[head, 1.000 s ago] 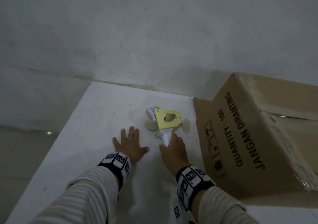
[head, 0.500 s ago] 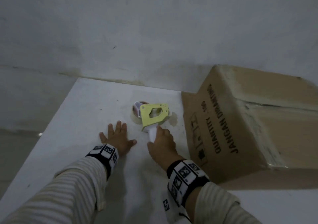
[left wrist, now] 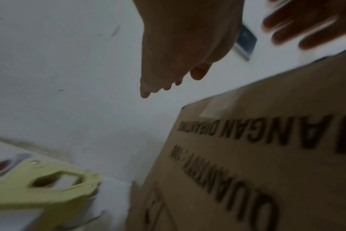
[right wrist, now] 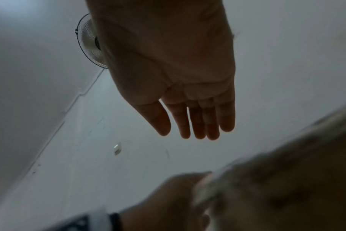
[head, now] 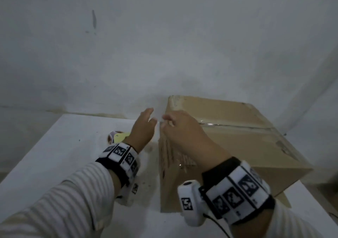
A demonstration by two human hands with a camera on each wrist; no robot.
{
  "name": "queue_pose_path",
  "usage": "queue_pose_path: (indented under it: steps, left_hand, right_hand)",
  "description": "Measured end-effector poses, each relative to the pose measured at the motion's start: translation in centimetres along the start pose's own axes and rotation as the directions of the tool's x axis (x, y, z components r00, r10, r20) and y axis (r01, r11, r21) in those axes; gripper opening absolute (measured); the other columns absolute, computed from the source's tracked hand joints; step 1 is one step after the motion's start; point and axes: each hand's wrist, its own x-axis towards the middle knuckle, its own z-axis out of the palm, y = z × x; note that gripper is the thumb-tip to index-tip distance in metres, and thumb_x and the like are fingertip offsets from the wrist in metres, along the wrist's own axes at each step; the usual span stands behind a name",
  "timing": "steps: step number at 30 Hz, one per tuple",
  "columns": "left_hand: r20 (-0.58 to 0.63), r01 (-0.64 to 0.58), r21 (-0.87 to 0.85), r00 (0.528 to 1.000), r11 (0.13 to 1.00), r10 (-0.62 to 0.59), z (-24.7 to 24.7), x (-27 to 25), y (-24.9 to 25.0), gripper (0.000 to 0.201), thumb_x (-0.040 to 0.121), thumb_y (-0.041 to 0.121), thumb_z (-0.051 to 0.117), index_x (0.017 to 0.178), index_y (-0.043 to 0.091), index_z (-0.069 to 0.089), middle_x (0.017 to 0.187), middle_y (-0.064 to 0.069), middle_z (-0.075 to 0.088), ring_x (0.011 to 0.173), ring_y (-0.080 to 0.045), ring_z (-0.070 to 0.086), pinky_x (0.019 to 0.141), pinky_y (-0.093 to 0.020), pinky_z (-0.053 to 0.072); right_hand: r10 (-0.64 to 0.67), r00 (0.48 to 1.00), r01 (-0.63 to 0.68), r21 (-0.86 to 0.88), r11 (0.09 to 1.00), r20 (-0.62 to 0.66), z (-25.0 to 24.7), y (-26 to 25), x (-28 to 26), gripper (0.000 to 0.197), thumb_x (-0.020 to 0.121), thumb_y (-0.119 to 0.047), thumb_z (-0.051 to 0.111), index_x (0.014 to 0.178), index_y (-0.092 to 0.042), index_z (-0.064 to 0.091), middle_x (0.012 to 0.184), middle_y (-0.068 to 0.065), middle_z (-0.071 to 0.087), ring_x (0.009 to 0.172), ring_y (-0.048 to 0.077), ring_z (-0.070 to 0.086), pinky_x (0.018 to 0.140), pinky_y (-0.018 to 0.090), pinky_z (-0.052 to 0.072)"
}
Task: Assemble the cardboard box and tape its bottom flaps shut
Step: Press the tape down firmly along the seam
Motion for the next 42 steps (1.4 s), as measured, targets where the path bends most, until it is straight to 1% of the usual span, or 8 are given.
queue_pose_path:
  steps: [6,9,14,19,22,26,33,42]
  left_hand:
    - [0.044,0.011,-0.169,0.999,0.985,-0.003,3.7,-3.6,6.4,0.049,0.098,0.020,0.041,0.146,0.020,0.035,0.156,0.003,0.028,0.143,-0.016,0.027,0.118,-0.033,0.023]
    - [0.115,0.076,-0.156,0.992,0.985,-0.058,5.4,-5.1,6.9,0.052,0.098,0.022,0.041,0.148,0.019,0.029,0.157,0.002,0.024,0.144,-0.018,0.026,0.116,-0.030,0.023]
    - [0.150,0.094,-0.236,0.987,0.967,-0.059,6.8,-7.2,6.1,0.058,0.101,0.021,0.036,0.152,0.020,0.008,0.160,0.012,-0.006,0.148,-0.012,0.005,0.118,-0.029,0.013]
    - [0.107,0.188,-0.393,0.982,0.900,-0.158,7.0,-8.4,4.9,0.056,0.099,0.031,0.040,0.150,0.033,0.016,0.157,0.001,0.023,0.140,-0.019,0.034,0.113,-0.036,0.032]
    - [0.106,0.198,-0.402,0.980,0.894,-0.169,7.0,-8.8,4.6,0.054,0.098,0.037,0.041,0.148,0.039,0.020,0.156,-0.001,0.028,0.138,-0.021,0.037,0.112,-0.039,0.035]
    - [0.119,0.193,-0.315,0.979,0.929,-0.163,6.6,-7.8,5.1,0.053,0.100,0.031,0.037,0.150,0.034,0.019,0.157,0.001,0.025,0.139,-0.018,0.034,0.105,-0.025,0.033]
    - [0.159,0.198,-0.061,0.969,0.978,-0.187,6.3,-3.6,6.4,0.065,0.100,0.032,0.039,0.152,0.028,0.001,0.158,-0.003,0.020,0.134,-0.022,0.037,0.092,-0.026,0.035]
    - [0.137,0.135,0.176,0.977,0.975,-0.160,6.3,1.6,5.8,0.069,0.096,0.031,0.041,0.152,0.020,0.002,0.158,-0.008,0.021,0.138,-0.028,0.034,0.103,-0.028,0.033]
  right_hand:
    - [-0.073,0.949,0.135,-0.184,0.974,0.308,-2.2,6.8,-3.7,0.042,0.095,-0.040,0.050,0.122,-0.008,0.057,0.126,0.010,0.055,0.117,0.028,0.052,0.095,0.034,0.043]
    - [-0.187,0.950,0.251,-0.257,0.933,0.249,-0.7,8.2,-5.0,0.059,0.095,-0.043,0.047,0.144,-0.013,0.036,0.150,0.006,0.038,0.132,0.025,0.040,0.105,0.030,0.034]
    - [-0.276,0.942,0.328,-0.356,0.875,0.188,0.9,9.1,-5.4,0.076,0.089,-0.057,0.036,0.148,-0.009,0.028,0.152,0.012,0.034,0.134,0.028,0.038,0.110,0.035,0.031]
    - [-0.276,0.944,0.327,-0.398,0.857,0.180,1.3,9.2,-5.7,0.078,0.092,-0.052,0.043,0.151,-0.010,0.016,0.156,0.011,0.025,0.142,0.025,0.026,0.118,0.035,0.019]
    - [-0.293,0.940,0.338,-0.375,0.863,0.173,1.2,9.2,-5.8,0.077,0.093,-0.051,0.043,0.151,-0.010,0.014,0.157,0.011,0.024,0.143,0.024,0.023,0.118,0.034,0.016]
    - [-0.278,0.943,0.329,-0.390,0.860,0.182,1.3,9.3,-5.5,0.083,0.091,-0.056,0.044,0.152,-0.010,0.011,0.158,0.010,0.020,0.144,0.024,0.021,0.119,0.035,0.014]
    - [-0.267,0.943,0.325,-0.390,0.862,0.197,1.3,9.4,-5.1,0.084,0.088,-0.060,0.045,0.152,-0.015,0.015,0.157,0.008,0.021,0.143,0.023,0.022,0.118,0.033,0.017]
    - [-0.224,0.956,0.278,-0.349,0.895,0.189,0.7,8.9,-5.2,0.082,0.085,-0.062,0.049,0.149,-0.017,0.024,0.156,0.003,0.027,0.142,0.019,0.025,0.116,0.029,0.019]
